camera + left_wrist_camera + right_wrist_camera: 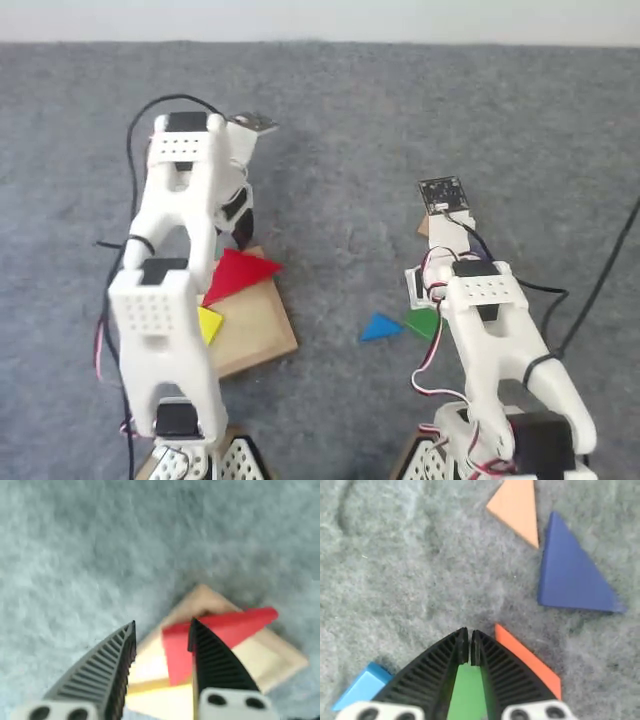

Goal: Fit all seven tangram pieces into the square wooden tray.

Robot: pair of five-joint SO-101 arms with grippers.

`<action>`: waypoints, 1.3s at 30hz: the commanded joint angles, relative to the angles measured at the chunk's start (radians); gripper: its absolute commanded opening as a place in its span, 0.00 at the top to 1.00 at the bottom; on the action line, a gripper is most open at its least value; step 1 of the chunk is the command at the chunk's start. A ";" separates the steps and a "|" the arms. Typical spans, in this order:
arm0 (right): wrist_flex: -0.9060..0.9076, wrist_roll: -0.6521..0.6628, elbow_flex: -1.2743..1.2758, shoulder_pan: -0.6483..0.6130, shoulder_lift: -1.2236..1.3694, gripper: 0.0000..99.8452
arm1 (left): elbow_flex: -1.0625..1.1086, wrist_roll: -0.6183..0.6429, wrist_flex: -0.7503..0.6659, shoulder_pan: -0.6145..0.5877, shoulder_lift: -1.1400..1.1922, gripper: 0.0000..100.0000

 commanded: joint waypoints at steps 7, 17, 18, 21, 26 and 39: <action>-0.007 -0.012 -0.057 0.070 0.002 0.98 | 0.311 -0.075 -0.057 0.005 -0.443 0.84; 0.012 -0.011 -0.057 0.064 0.002 0.98 | 1.004 -0.221 -0.488 0.015 -0.893 0.84; 0.012 -0.011 -0.058 0.064 0.002 0.98 | 1.055 -0.216 -0.535 0.023 -0.930 0.84; 0.012 -0.009 -0.058 0.064 0.002 0.98 | 1.109 -0.198 -0.575 0.048 -0.974 0.84; 0.013 -0.008 -0.058 0.064 0.002 0.98 | 1.095 -0.172 -0.583 0.100 -0.895 0.79; 0.013 -0.006 -0.058 0.064 0.002 0.98 | 1.000 -0.170 -0.624 0.095 -0.710 0.77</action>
